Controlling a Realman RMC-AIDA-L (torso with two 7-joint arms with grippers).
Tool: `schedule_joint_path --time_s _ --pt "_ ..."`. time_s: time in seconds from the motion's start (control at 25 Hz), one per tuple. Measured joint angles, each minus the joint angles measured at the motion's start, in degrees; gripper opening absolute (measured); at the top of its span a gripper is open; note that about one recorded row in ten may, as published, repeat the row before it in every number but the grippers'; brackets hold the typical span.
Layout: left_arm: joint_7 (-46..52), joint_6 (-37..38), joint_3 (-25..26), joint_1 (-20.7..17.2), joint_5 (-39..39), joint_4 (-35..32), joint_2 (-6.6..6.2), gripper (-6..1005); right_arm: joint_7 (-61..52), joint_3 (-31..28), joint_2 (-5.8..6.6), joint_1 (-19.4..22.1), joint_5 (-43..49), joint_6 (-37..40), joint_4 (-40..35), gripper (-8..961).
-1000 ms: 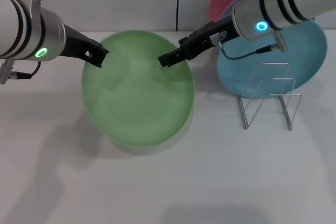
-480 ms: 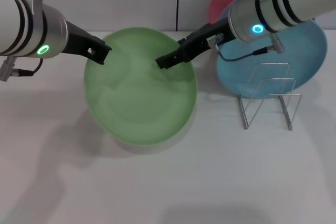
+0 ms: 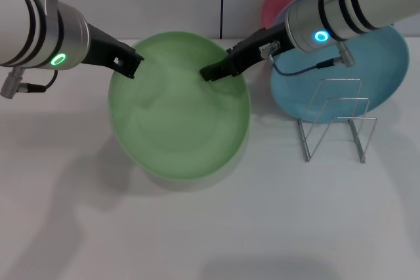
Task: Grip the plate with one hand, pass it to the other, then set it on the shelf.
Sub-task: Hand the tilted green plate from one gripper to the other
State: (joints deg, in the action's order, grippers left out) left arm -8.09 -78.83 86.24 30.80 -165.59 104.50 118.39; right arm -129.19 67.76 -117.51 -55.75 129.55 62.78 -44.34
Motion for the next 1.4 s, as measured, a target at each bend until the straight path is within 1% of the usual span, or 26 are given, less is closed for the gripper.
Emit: schedule_joint_path --time_s 0.2,0.44,0.88,0.96,1.28,1.36,1.4 --pt "0.04 -0.01 -0.06 0.00 0.00 0.00 0.00 21 0.00 0.00 0.00 -0.08 0.00 0.22 0.00 606" --pt "-0.01 0.00 -0.02 0.05 0.00 0.00 0.00 20 0.00 0.00 0.01 -0.17 0.00 -0.03 0.35 436" --pt "-0.17 0.04 -0.15 0.05 -0.01 0.74 0.00 20 -0.01 -0.01 0.01 -0.67 -0.01 0.14 0.90 438" --pt "-0.18 0.03 -0.18 0.05 -0.01 0.75 0.00 20 -0.01 -0.01 0.01 -0.67 -0.05 0.14 0.90 304" --pt "-0.18 0.04 -0.17 0.05 -0.01 1.02 0.00 28 0.71 -0.01 -0.02 -0.67 -0.04 -0.02 0.87 304" --pt "-0.18 0.17 -0.18 -0.02 -0.06 1.46 -0.01 35 2.94 -0.03 -0.34 -0.50 -0.45 -0.14 0.48 299" --pt "-0.21 0.43 -0.18 -0.08 -0.06 1.86 -0.03 39 4.23 -0.03 -0.70 -0.18 -0.69 -0.54 0.02 297"
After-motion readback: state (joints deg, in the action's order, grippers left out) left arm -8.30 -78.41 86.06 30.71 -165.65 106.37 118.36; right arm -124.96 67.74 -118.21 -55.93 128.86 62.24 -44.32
